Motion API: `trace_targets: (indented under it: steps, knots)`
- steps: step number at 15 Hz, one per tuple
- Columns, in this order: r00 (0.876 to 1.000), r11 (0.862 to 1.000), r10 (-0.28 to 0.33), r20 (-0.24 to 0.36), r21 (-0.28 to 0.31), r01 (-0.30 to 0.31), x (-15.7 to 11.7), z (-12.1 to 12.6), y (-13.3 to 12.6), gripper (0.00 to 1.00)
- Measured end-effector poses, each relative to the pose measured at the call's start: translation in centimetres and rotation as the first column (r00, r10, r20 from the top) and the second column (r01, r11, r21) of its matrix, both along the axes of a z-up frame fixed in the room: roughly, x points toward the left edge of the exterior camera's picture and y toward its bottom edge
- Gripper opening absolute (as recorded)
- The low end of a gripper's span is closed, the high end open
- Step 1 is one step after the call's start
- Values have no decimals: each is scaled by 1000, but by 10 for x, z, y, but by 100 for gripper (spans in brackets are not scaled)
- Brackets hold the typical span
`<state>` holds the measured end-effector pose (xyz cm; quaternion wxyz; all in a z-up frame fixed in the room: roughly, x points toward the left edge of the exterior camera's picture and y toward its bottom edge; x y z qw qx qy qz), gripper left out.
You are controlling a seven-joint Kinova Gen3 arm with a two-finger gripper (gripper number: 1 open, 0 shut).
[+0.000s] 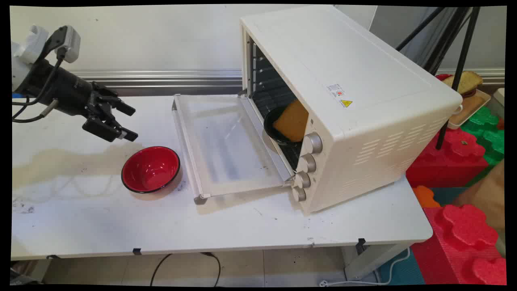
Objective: Close the oven
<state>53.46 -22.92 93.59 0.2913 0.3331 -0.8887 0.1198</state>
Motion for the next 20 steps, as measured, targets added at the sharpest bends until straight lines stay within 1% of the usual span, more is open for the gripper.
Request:
trace_targets:
  steps: [3, 7, 12, 20]
  knots:
    - [999, 1000, 24, 35, 13, -24, 10, -8, -10, 100]
    - [997, 999, 27, 70, 23, -29, 17, -17, -26, 100]
    - [993, 998, 37, 108, 41, -42, 25, -33, -56, 100]
    - [991, 998, 31, 133, 59, -39, 26, -60, -93, 100]
